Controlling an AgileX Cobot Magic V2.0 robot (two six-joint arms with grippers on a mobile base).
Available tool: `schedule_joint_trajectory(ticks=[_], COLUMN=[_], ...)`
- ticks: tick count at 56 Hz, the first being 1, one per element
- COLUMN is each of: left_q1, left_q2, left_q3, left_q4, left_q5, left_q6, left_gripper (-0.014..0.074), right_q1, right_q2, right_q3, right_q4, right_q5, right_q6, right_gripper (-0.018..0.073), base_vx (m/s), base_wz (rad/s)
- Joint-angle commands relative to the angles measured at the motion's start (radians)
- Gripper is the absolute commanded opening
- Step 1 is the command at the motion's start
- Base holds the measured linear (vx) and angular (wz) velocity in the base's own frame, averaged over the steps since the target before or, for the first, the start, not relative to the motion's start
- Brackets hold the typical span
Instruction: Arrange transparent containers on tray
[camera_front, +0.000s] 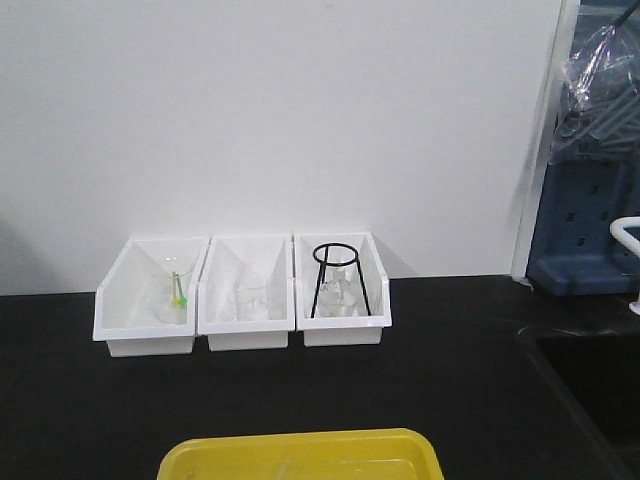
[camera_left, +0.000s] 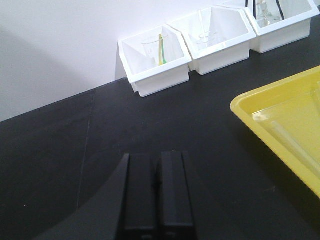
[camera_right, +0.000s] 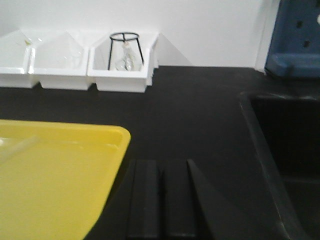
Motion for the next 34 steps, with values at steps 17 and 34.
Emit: schedule_joint_trajectory(ticks=[17,34], left_q1=[0.0,0.0], left_q2=[-0.024,-0.024], left_q3=[0.037,0.037], left_q4=[-0.009,-0.009], left_q5=[-0.082,-0.082], left_q6=[-0.002,-0.002], left_gripper=[-0.0006,-0.0006], right_q1=[-0.102,-0.102], right_q2=[-0.275,-0.275], right_q3=[0.175,0.175], right_q4=[0.068,0.067], right_q5=[-0.124,-0.117], right_q6=[-0.025,-0.025], right_gripper=[-0.0013,-0.0013], base_vx=[0.0,0.0], base_wz=[0.0,0.0])
